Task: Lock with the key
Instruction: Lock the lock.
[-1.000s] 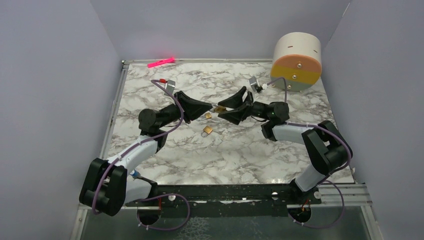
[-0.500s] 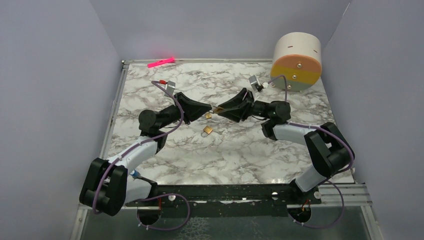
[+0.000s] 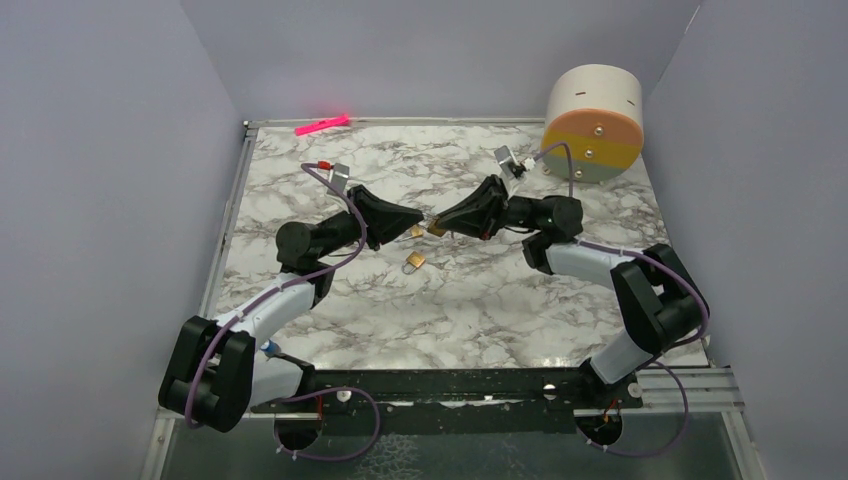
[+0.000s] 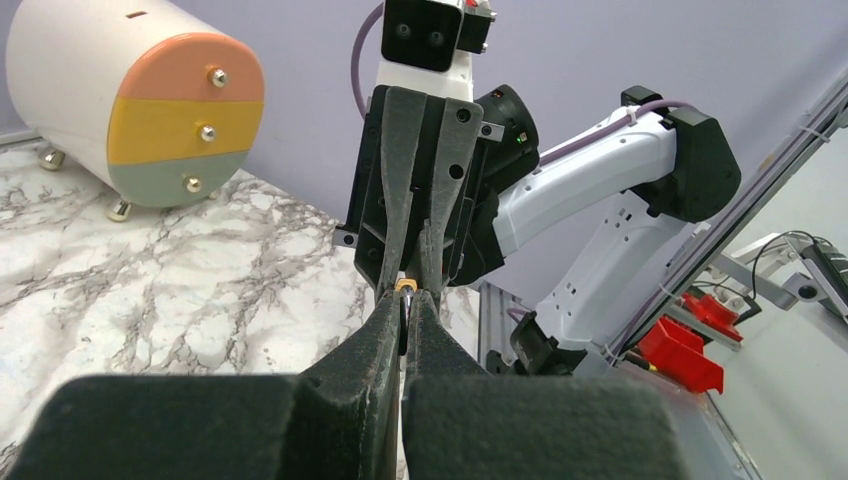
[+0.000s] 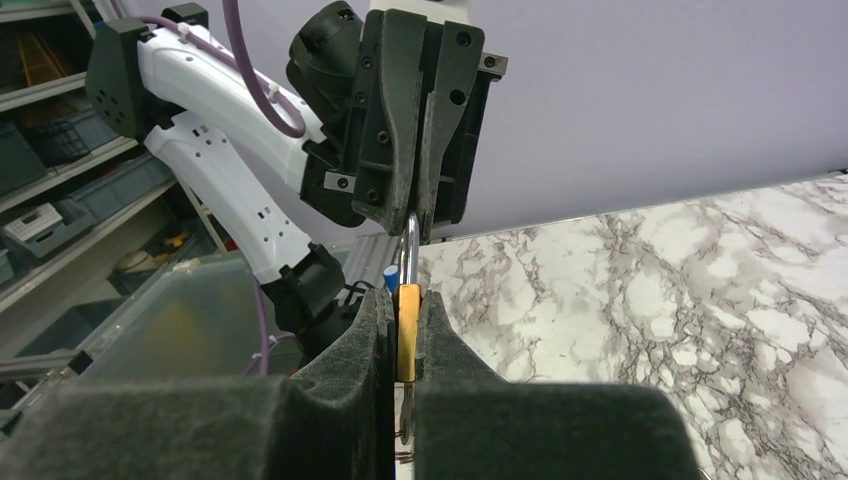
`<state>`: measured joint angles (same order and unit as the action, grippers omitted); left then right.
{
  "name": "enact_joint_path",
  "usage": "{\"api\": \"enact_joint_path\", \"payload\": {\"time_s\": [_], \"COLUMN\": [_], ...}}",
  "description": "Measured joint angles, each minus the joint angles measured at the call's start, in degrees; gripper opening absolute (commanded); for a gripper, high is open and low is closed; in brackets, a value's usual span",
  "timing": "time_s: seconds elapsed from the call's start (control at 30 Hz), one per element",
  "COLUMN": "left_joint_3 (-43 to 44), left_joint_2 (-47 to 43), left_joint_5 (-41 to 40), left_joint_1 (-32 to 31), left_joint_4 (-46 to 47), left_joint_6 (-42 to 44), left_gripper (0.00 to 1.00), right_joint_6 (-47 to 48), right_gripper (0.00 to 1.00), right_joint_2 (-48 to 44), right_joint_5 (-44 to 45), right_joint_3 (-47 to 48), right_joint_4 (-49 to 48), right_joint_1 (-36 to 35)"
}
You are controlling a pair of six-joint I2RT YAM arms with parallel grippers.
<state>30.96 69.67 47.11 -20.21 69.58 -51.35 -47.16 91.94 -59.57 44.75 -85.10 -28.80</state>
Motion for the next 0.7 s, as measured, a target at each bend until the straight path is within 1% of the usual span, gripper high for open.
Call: {"api": "enact_joint_path", "payload": {"time_s": [0.17,0.37,0.47,0.7], "left_joint_3": [0.0,0.0,0.0,-0.44], "left_joint_2": [-0.13,-0.83,-1.11,-1.42], "left_joint_5": [0.28,0.35,0.35,0.52], "left_joint_1": [0.0,0.24,0.28,0.28], "left_joint_4": [0.79,1.36,1.55,1.51], "left_joint_6": [0.28,0.63,0.81,0.98], "left_gripper": [0.0,0.0,0.0,0.0], "right_joint_6": [-0.85,0.96,1.2,-2.29], "right_gripper": [0.01,0.01,0.01,0.01], "right_joint_2": [-0.66,-4.26,-5.51,-5.75], "right_joint_5": [-2.1,-3.76,-4.46,-4.94], "right_joint_3": [1.6,4.9,5.79,5.99], "right_joint_4": [2.54,15.72,20.24,22.01], "right_joint_1": [0.26,0.28,0.24,0.2]}}
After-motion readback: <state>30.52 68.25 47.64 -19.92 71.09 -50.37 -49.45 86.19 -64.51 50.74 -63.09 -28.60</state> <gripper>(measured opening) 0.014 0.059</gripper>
